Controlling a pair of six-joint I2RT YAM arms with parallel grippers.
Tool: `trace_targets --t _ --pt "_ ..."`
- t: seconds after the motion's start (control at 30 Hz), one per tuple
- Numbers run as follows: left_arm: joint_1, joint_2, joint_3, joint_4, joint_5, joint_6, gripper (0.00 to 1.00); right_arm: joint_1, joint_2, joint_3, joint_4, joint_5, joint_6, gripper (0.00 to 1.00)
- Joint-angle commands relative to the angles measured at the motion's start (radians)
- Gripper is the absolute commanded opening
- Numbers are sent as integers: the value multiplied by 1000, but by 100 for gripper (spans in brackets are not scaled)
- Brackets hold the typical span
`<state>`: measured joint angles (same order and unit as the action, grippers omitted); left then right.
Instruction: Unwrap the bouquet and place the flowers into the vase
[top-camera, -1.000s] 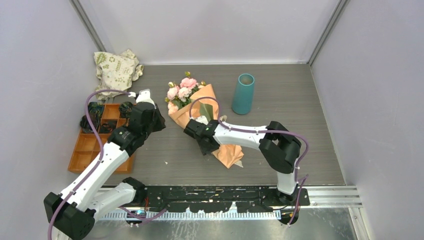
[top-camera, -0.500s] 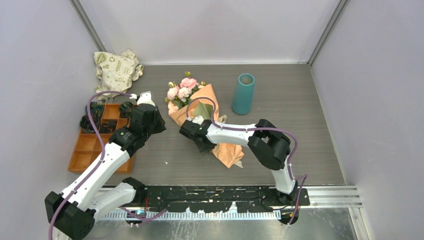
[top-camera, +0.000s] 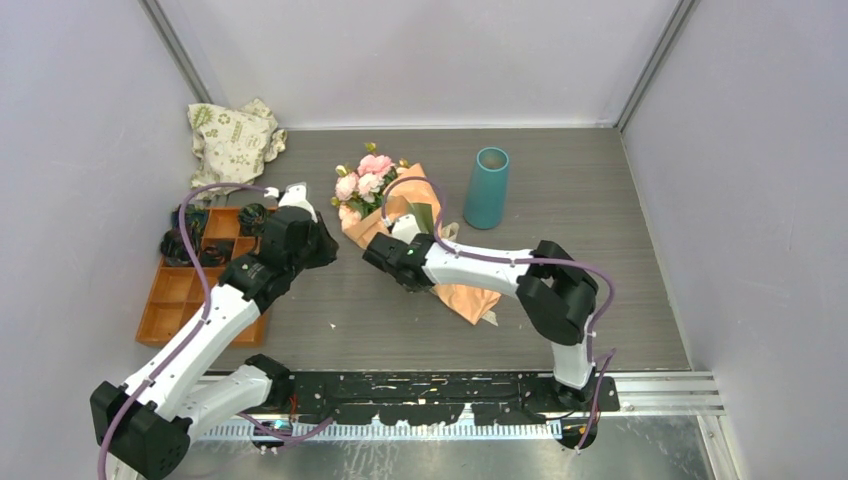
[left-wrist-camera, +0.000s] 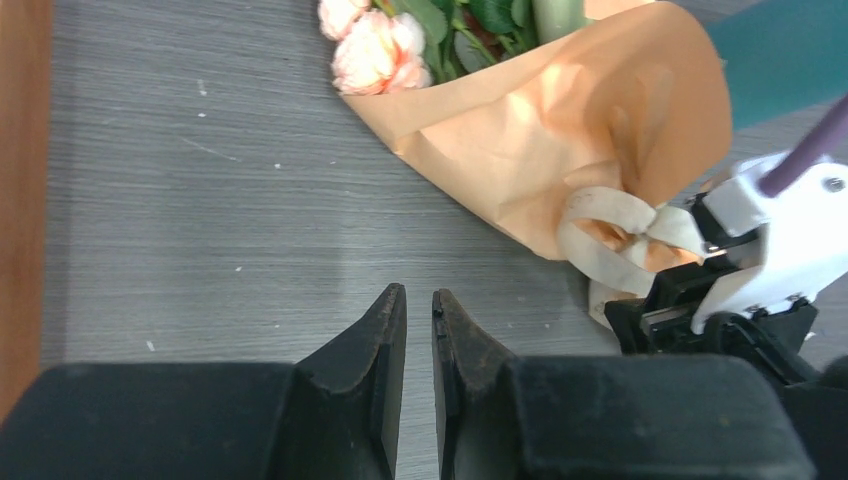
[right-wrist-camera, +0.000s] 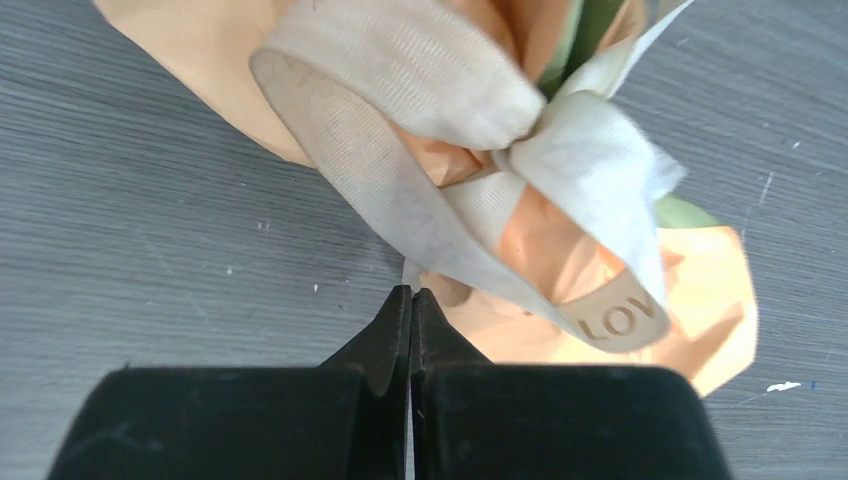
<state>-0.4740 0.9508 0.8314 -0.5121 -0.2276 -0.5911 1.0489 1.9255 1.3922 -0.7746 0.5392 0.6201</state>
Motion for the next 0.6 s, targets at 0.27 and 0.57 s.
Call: trace_targets --t 0.27,0.57 --pt "-20 91 -60 277 213 -76 18 2 -149 90 -35 -69 -46 4" --pt "-21 81 -46 224 109 -46 17 0 -132 -24 38 -156 -13 39"
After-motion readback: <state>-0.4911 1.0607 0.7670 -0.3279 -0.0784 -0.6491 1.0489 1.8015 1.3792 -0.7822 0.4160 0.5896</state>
